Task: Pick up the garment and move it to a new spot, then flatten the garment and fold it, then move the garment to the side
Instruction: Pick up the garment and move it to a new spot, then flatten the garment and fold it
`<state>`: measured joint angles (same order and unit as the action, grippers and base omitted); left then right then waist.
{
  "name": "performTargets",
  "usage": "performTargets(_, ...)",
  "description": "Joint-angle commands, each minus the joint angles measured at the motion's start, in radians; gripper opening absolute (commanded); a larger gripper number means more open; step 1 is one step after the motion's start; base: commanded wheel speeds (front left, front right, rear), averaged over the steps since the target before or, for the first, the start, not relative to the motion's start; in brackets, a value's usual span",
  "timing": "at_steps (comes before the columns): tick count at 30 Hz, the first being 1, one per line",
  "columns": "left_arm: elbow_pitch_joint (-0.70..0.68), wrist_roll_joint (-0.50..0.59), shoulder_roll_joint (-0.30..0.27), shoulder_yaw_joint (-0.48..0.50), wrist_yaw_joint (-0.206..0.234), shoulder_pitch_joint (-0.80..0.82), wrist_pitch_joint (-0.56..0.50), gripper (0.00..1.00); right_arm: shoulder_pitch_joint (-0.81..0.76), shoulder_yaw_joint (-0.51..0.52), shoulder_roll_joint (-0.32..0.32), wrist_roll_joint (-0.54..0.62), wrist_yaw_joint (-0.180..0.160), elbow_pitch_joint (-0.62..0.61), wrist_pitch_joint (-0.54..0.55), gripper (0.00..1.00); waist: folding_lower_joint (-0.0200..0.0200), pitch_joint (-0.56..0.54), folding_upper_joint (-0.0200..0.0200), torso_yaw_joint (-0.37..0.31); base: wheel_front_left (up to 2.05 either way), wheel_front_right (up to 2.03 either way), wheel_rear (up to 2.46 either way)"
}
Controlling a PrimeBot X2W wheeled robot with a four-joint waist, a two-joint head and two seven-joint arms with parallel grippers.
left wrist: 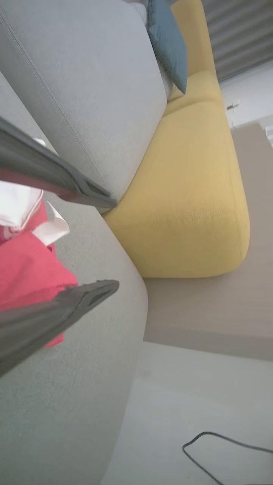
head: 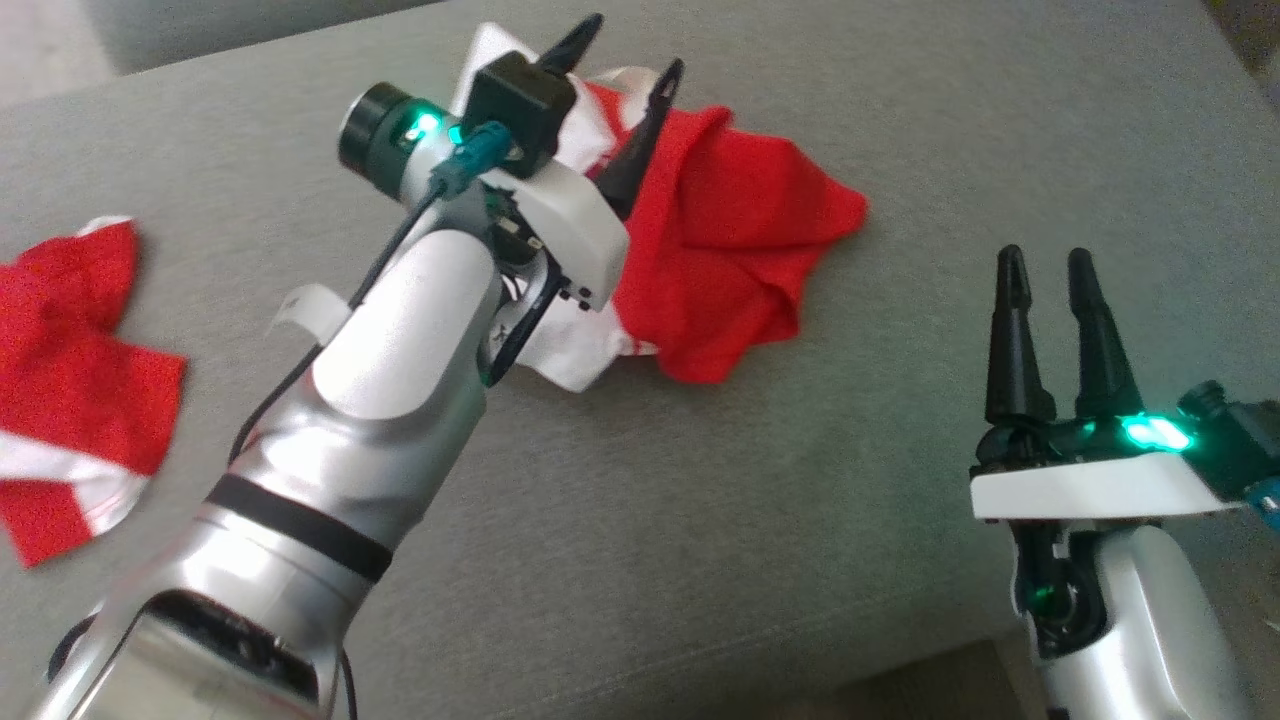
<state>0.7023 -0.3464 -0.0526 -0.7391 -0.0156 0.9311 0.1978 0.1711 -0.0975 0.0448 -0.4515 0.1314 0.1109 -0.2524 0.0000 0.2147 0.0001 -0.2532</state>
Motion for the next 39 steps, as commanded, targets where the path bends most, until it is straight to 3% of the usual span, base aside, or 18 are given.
performTargets(1, -0.023, -0.011, -0.021, 0.043, 0.012, 0.033, 0.018, 1.0, 0.008, -0.013, 0.005, 0.014, -0.001, -0.03, -0.009, 1.0, 0.0, -0.028, -0.0001, 0.063, 0.0, 0.0, 0.0)
performTargets(10, -0.096, -0.072, -0.141, 0.14, 0.057, -0.16, 0.059, 1.0, -0.038, 0.025, 0.005, 0.078, -0.001, -0.011, -0.009, 1.0, 0.0, -0.122, -0.0001, 0.258, 0.0, 0.0, 0.0)
performTargets(18, -0.349, -0.069, -0.25, 0.237, 0.124, -0.483, 0.064, 1.0, -0.085, 0.011, 0.005, 0.121, -0.001, 0.013, -0.009, 1.0, 0.0, -0.188, -0.0001, 0.354, 0.0, 0.0, 0.0)
performTargets(27, -0.597, -0.003, -0.198, 0.355, 0.166, -0.769, 0.064, 1.0, -0.127, 0.008, 0.005, 0.143, -0.001, 0.028, -0.009, 1.0, 0.0, -0.22, -0.0001, 0.376, 0.0, 0.0, 0.0)
performTargets(39, -0.621, 0.079, -0.116, 0.422, 0.079, -0.812, 0.064, 1.0, -0.112, 0.0, 0.005, 0.172, -0.001, 0.06, -0.009, 1.0, 0.0, -0.181, -0.0001, 0.408, 0.0, 0.0, 0.0)
